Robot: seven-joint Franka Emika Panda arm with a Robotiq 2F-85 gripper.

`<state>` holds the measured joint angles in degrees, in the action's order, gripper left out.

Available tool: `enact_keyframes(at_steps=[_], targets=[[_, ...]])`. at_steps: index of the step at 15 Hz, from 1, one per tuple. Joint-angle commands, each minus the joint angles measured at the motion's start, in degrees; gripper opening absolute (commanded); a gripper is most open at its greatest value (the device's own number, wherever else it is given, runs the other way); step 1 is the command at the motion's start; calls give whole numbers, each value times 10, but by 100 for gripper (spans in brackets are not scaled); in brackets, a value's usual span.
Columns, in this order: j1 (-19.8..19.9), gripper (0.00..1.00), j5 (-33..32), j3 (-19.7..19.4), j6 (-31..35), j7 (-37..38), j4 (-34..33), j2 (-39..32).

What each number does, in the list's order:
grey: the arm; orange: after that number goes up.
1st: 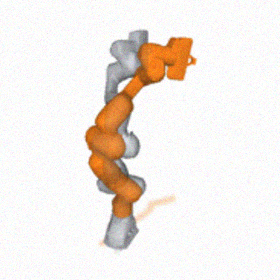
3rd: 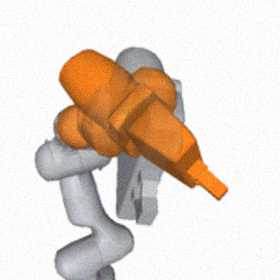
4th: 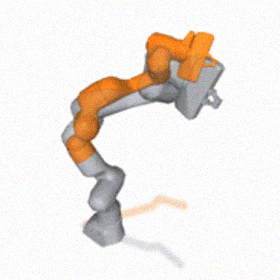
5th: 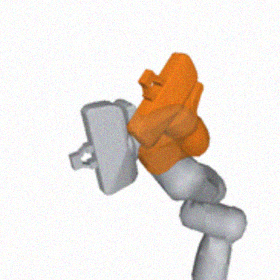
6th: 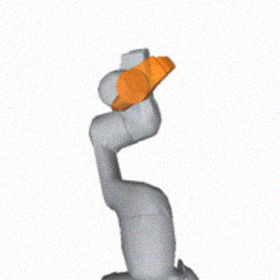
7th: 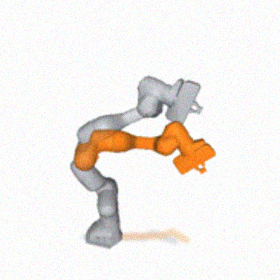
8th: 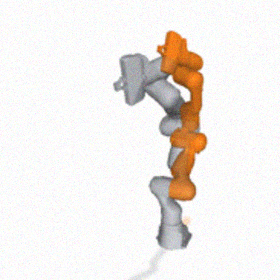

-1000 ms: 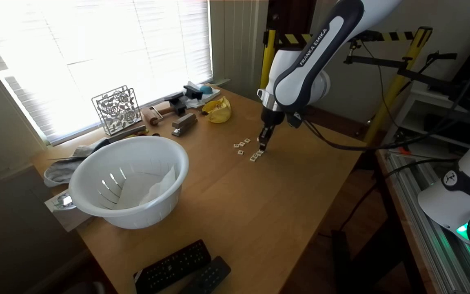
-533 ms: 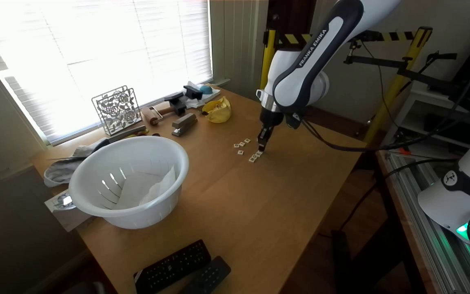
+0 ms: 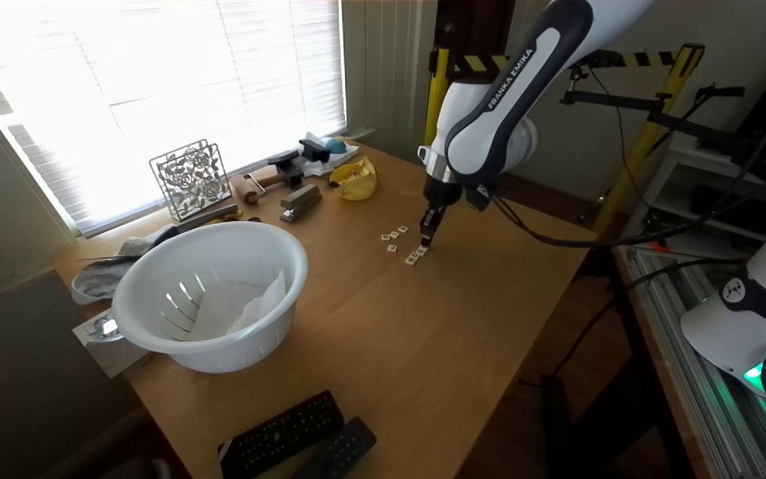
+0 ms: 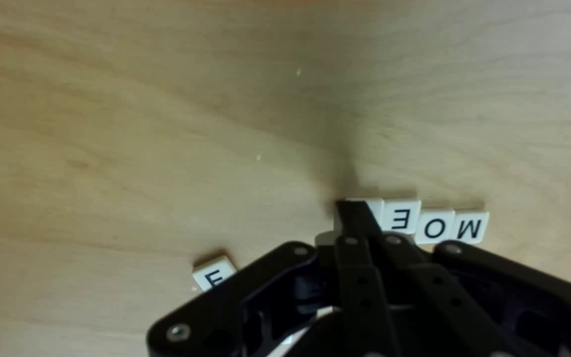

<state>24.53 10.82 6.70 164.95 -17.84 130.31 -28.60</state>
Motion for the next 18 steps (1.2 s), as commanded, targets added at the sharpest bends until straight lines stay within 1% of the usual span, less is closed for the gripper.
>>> enact_keyframes(at_steps=[1,7,12,18], targets=[[4,0,11,6,22,-6,21,10],[18,0,10,22,49,-9,38,20],[22,0,8,30,49,-7,43,22],[37,0,12,46,65,-13,55,37]])
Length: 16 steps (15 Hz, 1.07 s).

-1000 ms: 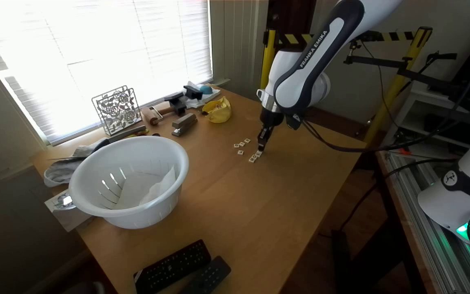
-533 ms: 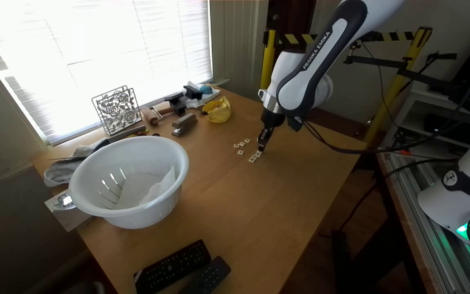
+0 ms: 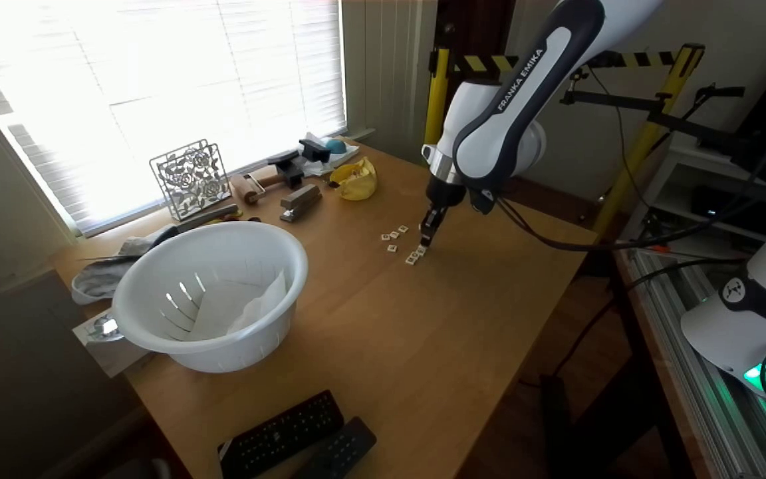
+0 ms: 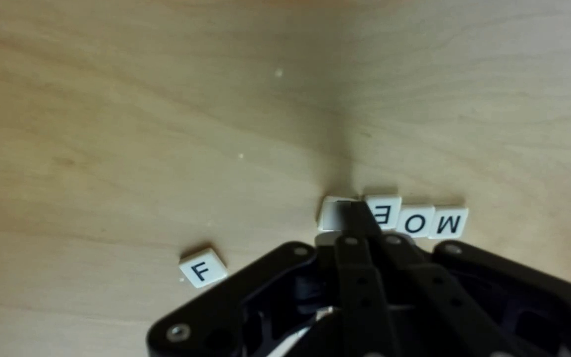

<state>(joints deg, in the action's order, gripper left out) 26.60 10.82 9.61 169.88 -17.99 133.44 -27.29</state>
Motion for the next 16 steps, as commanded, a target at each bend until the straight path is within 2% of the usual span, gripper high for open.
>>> enact_keyframes(at_steps=[1,2,3,5,13,16], targets=[[18,0,11,19,21,-12,25,27],[19,18,11,22,24,-11,27,30],[22,28,11,26,27,-11,28,33],[26,40,12,35,30,-11,32,38],[23,96,14,48,23,-9,44,64],[16,100,13,44,17,-5,47,73]])
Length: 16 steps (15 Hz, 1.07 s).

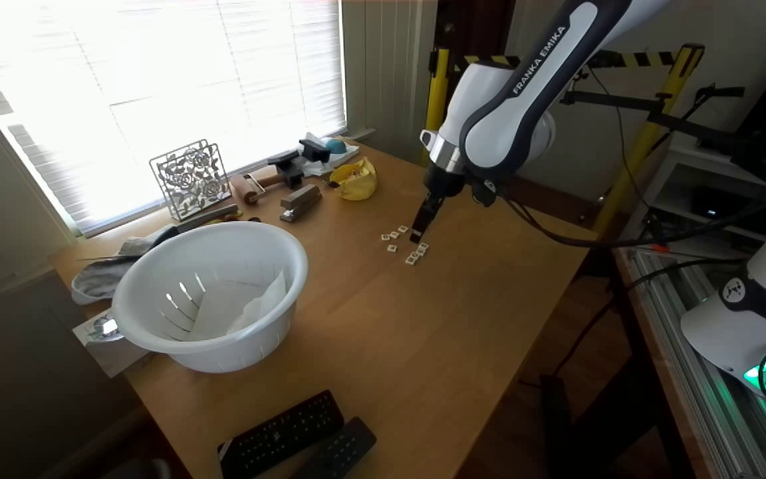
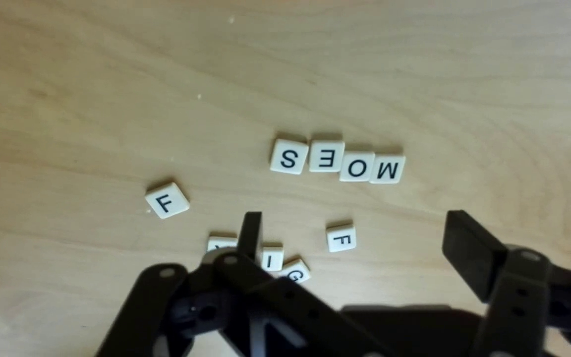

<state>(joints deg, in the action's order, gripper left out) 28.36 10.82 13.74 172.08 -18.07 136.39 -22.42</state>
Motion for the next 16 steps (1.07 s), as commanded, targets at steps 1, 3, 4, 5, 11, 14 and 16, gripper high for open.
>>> enact_keyframes(at_steps=[1,3,4,5,11,14,16], targets=[[-5,100,12,-1,-6,-2,18,27],[-9,100,11,-4,-9,0,19,33],[-12,100,10,-7,-10,2,19,36],[-15,100,9,-9,-12,3,19,39],[-44,100,3,-39,-41,13,23,63],[-67,100,2,-66,-62,23,23,78],[-80,100,5,-81,-78,29,22,87]])
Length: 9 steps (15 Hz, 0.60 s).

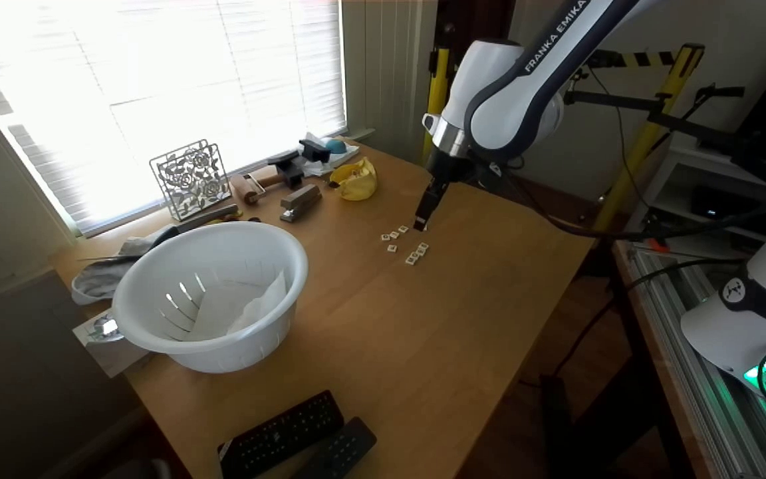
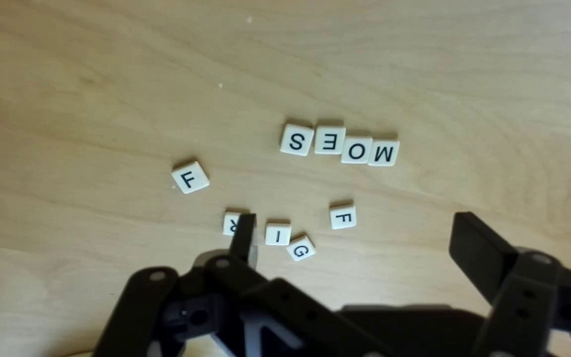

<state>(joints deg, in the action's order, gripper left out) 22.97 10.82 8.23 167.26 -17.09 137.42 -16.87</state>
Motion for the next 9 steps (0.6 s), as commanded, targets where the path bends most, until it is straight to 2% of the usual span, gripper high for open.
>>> enact_keyframes(at_steps=[1,9], targets=[[-33,100,6,-33,-36,21,11,34],[-76,100,12,-68,-62,53,9,50]])
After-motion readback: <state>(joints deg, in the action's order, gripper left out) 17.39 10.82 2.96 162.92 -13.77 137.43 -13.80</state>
